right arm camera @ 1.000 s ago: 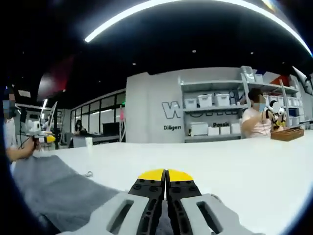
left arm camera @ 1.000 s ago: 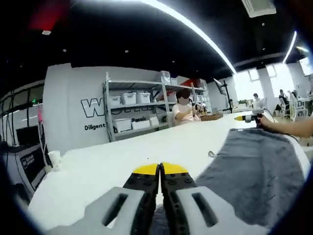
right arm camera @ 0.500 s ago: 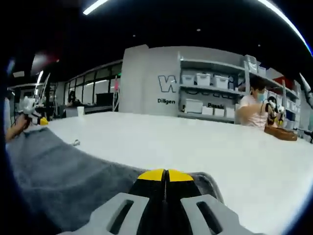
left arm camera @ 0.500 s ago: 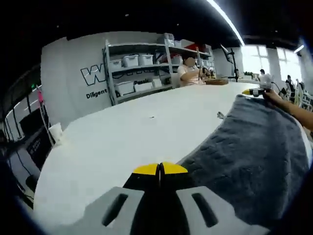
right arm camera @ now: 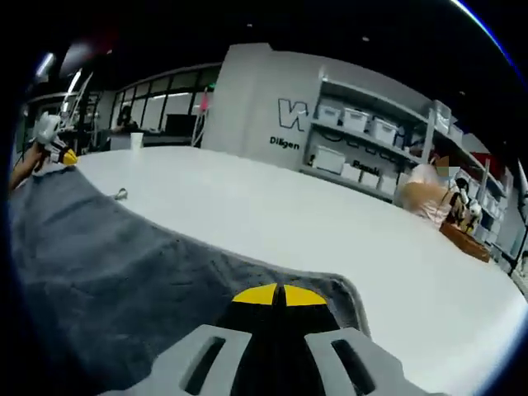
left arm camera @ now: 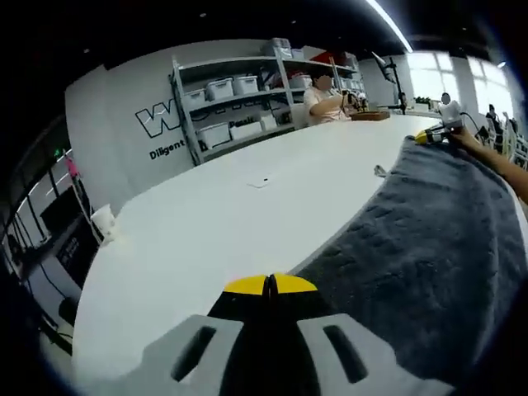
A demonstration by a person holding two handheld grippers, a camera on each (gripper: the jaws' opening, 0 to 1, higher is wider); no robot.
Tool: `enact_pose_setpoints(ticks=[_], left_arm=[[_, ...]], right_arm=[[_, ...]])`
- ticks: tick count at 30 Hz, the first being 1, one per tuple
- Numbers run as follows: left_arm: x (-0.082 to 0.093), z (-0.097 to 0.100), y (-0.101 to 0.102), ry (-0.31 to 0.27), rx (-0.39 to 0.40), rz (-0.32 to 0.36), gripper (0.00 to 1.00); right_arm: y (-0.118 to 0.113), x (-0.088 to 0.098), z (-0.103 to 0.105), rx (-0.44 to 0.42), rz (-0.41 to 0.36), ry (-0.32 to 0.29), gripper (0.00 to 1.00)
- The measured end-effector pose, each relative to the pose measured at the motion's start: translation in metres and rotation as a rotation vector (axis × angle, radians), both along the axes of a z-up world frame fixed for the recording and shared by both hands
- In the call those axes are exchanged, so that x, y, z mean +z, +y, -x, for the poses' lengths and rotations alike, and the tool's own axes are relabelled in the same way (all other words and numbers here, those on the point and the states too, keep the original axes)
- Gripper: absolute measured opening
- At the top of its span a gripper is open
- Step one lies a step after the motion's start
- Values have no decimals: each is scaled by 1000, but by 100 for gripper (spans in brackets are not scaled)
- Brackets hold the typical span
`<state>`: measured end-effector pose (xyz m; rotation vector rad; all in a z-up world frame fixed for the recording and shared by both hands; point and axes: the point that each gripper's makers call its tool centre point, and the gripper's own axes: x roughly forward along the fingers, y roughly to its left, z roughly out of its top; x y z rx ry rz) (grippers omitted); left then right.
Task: Open the folded towel by lifting each exposed corner and separating the folded layers until the towel lies flat within the target outline without major curled edges
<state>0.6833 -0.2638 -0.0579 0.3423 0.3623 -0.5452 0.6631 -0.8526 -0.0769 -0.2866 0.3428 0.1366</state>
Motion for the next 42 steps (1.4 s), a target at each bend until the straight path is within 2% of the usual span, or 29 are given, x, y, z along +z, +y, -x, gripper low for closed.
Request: enact_pose_setpoints(ticks=[6,12,14,15,17,19,26,27,30,32,42], left_arm=[[-2,5,5,16,4,-5,0],[-23,8,3,101,-8,-34,0],[-31,8,5,113,-16,-73,0],[-30,7,4,96,-26,-67,0],[-28,6,4,101,-30,-47,0],[-28,6,4,109,-26,-21,0],[-29,2,5,105,-42,14,0],[-28,2,4,102,-49,10,0],[-28,2,5,100,-50,12,0],[-28,0,6,100,-51,11,0],[-28,-4,8,100,-59,29,0]], right_arm=[[-1,-4,-3,14,37,16,0],[-2,-7,1,5,25,31,0],[-3,-9,0,0,25,40,0],[-3,-10,0,-3,24,43,0],[-2,-12,-1,1,21,47,0],[-1,-12,-1,31,65,42,0],[0,-11,-1,38,-5,25,0],[0,-11,-1,40,3,25,0],[1,-11,-3,55,131,40,0],[6,-11,0,61,168,47,0],[1,-11,-7,52,199,57,0]])
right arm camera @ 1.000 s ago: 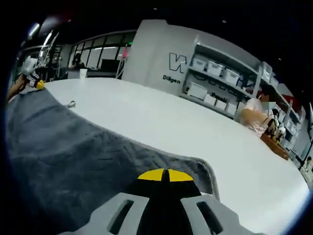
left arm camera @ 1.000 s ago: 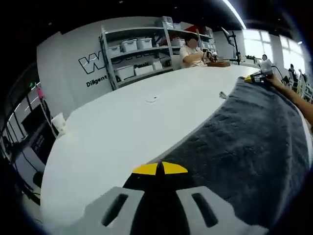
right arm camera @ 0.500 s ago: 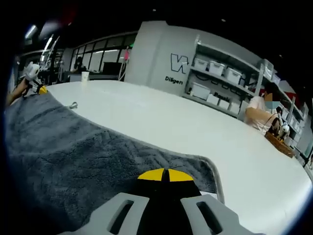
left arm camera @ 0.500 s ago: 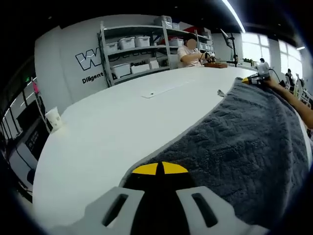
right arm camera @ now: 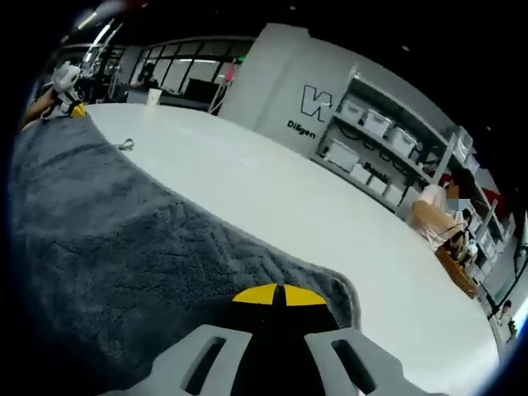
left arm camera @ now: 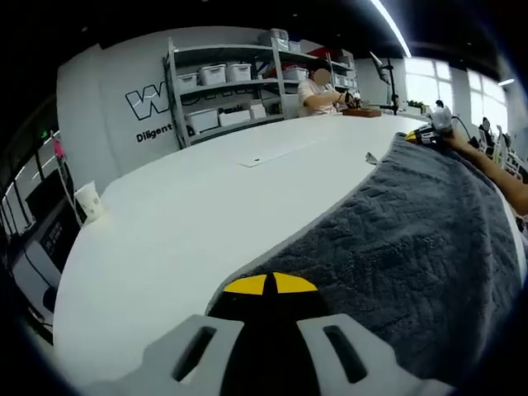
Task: Open the folded towel by lifting each exposed corner and separating the folded layers until the towel lies flat within the target outline without major curled edges
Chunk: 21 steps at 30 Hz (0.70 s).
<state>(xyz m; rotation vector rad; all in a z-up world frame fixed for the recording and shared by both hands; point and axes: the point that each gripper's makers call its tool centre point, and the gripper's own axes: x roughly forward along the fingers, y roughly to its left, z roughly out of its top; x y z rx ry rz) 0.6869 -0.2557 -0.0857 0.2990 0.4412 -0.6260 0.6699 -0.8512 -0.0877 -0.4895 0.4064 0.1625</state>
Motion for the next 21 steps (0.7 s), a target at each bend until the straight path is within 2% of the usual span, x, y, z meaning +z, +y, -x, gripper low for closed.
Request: enact_pose_setpoints(ticks=[3,8,13,16,21], left_arm=[[0,0,0,-1,3,4,0],[0,-1,1,-1,8,14,0],[0,-2,1,7,20,27,0],[0,-3,0,20,31,29,0],[-1,-6,0,14,26,3,0]], right_arm=[[-2,0,-2,-3,6,1,0],[-3,0,-1,-5,-54,-9,0],[-3,-1,-2,18,-78,3,0],[-3,-1,-3,3,-99,26,0],[-3,-2,-5,14,-29,59,0]])
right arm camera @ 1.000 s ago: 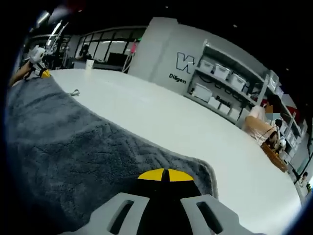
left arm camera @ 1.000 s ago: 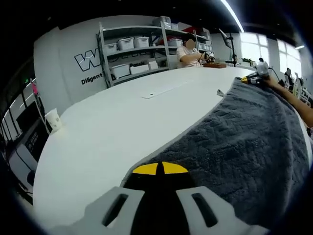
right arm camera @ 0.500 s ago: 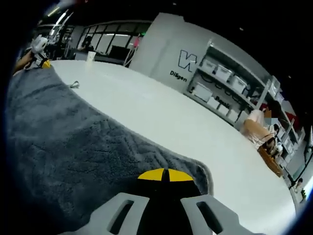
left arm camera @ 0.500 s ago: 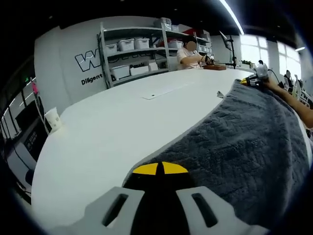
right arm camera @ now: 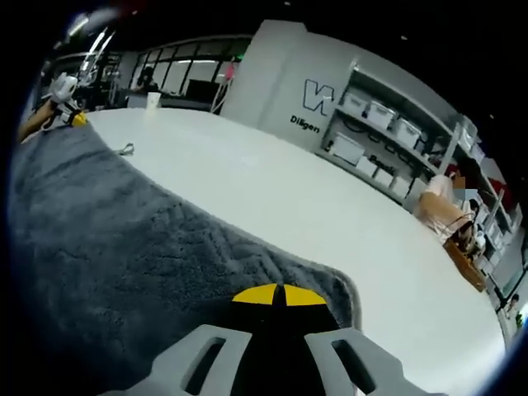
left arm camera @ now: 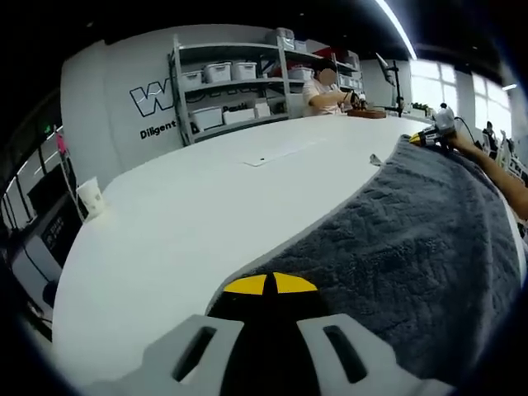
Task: Open the folded towel by lifting each exposed corner and separating the folded layers until the towel lies flat within the target outline without major curled edges
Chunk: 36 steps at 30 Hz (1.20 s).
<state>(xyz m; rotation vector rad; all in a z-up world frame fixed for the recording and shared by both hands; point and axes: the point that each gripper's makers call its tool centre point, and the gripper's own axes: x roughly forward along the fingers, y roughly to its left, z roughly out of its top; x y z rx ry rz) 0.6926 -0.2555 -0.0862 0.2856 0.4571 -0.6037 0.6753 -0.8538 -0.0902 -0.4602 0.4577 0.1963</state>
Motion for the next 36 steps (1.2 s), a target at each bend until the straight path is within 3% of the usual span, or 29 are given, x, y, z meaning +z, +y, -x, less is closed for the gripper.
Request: enact_pose_setpoints(ticks=[1,4,6,9,22,31,34,36], left_arm=[[0,0,0,1,0,0,0],[0,-1,-1,6,-1,-33,0],[-1,-2,-2,-6,-1,-50,0],[-1,-3,-1,-8,1,-48,0],[-1,-4,-1,10,12,-33,0],[-1,-8,0,15,16,-32,0],[0,-13,-1,-24,0,-88,0],[0,-14,-2,-17,0,-95,0]], right_arm=[[0,0,0,28,45,4,0],[-1,0,0,-6,36,36,0],[-2,-1,-2,0,87,55,0],[-4,-1,-5,-6,97,77,0],[-11,-1,-10,-8,20,68,0],[-10,-1,-18,-14,57,70,0],[-10,-1,-21,-2,62,79,0],[-11,-1,-22,-1,51,82,0]])
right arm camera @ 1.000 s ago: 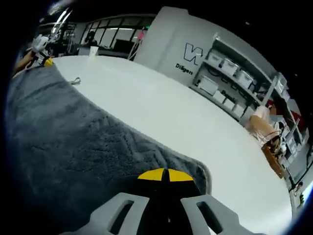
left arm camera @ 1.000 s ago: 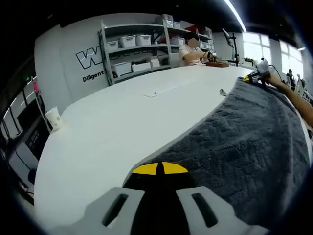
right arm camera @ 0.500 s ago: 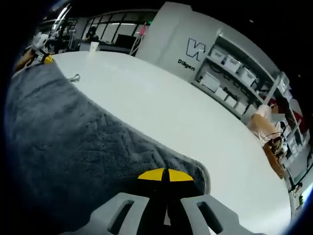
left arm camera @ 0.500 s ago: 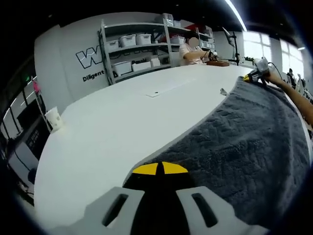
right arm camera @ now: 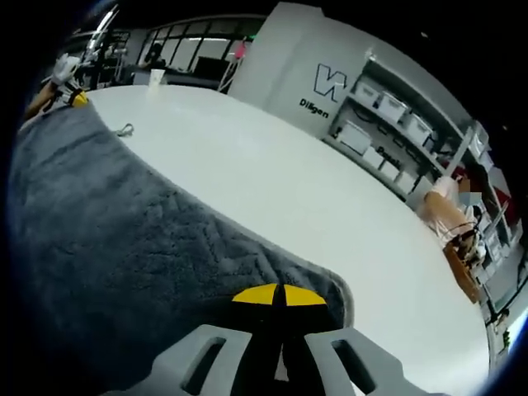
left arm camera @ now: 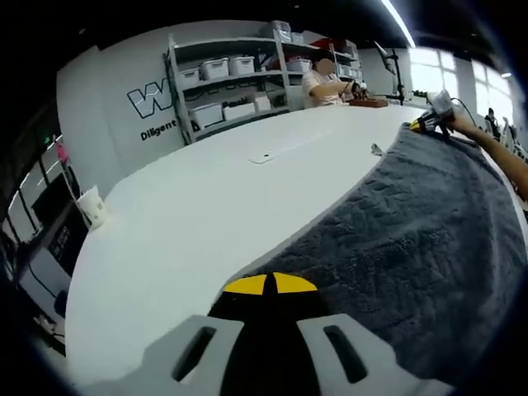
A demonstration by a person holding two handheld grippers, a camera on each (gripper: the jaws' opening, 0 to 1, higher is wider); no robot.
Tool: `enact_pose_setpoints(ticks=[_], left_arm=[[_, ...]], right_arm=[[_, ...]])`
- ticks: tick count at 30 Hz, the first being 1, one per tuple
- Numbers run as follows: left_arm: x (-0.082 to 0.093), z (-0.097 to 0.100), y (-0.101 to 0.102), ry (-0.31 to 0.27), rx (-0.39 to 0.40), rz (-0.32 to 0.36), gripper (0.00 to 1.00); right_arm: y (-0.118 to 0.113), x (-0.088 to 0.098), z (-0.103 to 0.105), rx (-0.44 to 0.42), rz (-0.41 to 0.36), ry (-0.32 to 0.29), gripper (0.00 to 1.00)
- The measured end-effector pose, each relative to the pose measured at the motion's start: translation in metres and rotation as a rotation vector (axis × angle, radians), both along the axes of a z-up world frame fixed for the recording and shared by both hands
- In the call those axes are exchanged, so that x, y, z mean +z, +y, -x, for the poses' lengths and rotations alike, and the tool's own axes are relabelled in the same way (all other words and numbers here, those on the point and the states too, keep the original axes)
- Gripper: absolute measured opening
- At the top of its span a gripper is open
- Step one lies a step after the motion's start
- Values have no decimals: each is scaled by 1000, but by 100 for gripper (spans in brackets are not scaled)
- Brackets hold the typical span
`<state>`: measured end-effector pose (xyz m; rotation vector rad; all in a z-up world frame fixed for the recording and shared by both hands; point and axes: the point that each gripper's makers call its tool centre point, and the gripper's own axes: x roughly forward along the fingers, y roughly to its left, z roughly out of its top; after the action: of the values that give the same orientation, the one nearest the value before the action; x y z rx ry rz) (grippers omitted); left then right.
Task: Open the folded towel by lifting each exposed corner and separating the folded layers until the towel lies flat within the target outline without major curled edges
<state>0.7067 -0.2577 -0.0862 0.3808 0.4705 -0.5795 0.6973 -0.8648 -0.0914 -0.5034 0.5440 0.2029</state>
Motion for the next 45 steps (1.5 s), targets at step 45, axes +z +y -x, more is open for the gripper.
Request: enact_pose_setpoints(ticks=[45], left_arm=[[1,5,6,77,48,122,0]], right_arm=[[-10,3,-3,-8,-156,-114,0]])
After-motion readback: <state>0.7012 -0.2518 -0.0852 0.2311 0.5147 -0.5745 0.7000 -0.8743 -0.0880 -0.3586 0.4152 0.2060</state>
